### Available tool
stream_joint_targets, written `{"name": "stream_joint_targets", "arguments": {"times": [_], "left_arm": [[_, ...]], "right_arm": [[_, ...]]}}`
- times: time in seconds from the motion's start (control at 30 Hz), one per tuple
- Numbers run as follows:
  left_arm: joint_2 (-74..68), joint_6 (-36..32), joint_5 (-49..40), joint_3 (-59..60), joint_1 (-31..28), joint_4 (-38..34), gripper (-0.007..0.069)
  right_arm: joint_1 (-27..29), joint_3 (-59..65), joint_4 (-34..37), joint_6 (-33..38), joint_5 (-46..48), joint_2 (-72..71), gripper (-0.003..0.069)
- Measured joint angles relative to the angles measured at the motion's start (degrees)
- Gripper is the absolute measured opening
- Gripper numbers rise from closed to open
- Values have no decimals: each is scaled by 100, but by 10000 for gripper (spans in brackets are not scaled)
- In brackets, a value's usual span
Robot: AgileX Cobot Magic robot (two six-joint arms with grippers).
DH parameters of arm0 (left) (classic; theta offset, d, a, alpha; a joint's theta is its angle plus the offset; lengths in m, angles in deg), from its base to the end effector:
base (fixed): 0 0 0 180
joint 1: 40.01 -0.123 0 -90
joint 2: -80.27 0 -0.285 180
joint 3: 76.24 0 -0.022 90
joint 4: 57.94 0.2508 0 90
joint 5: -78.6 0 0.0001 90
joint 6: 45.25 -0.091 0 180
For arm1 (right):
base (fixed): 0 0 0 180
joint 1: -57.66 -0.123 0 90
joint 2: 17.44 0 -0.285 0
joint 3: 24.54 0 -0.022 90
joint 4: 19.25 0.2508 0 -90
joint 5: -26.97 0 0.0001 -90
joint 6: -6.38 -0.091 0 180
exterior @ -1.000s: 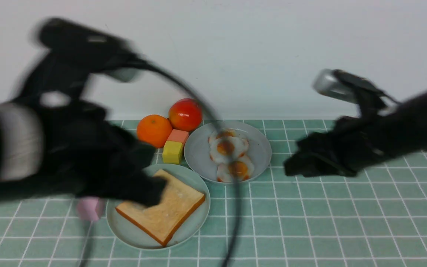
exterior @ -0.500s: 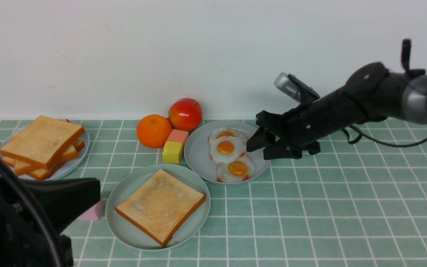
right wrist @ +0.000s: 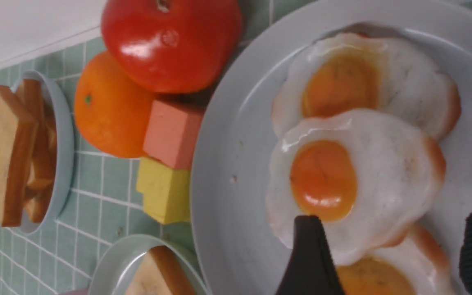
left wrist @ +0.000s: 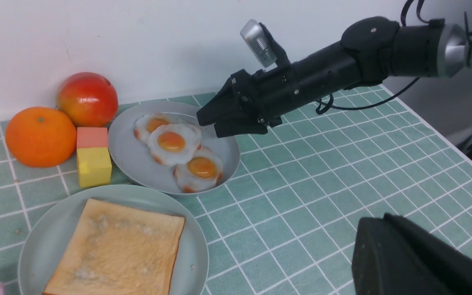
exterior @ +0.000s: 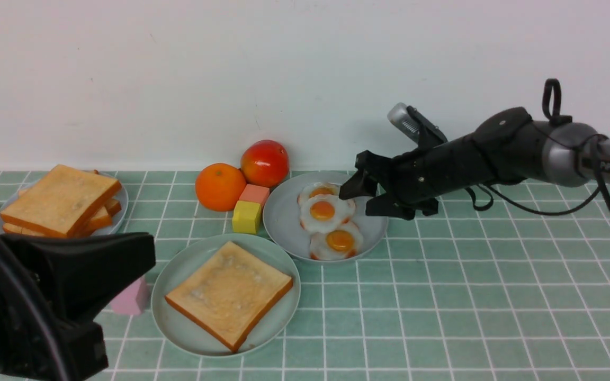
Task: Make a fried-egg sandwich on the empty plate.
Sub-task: Use the right arm to grab a fried egg
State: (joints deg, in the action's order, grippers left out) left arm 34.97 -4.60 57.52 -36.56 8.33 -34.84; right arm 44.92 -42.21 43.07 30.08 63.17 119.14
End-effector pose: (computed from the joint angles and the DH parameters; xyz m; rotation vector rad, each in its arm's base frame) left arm 0.0991 -0.0920 0.3468 0.3762 1.8401 -0.6937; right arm 0.4668 0.1544 0.1595 0.1755 2.4900 1.0202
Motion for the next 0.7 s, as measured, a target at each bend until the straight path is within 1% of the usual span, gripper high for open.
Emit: {"name": "stream_joint_targets", "arguments": {"times": [0.2,0.43,0.63,0.7], "left_arm": [[0,0,0,0,0,0,-13],[0,0,0,0,0,0,-13],[0,0,0,0,0,0,-13],[0,0,0,0,0,0,-13]], "right_arm": [[-98,-106,138,214,-109,270,477],[-119,-167,368,292,-252,382,458],[-119,-205,645,346,-374,492,416],[-119,-205,759,437,-378,512,392]]}}
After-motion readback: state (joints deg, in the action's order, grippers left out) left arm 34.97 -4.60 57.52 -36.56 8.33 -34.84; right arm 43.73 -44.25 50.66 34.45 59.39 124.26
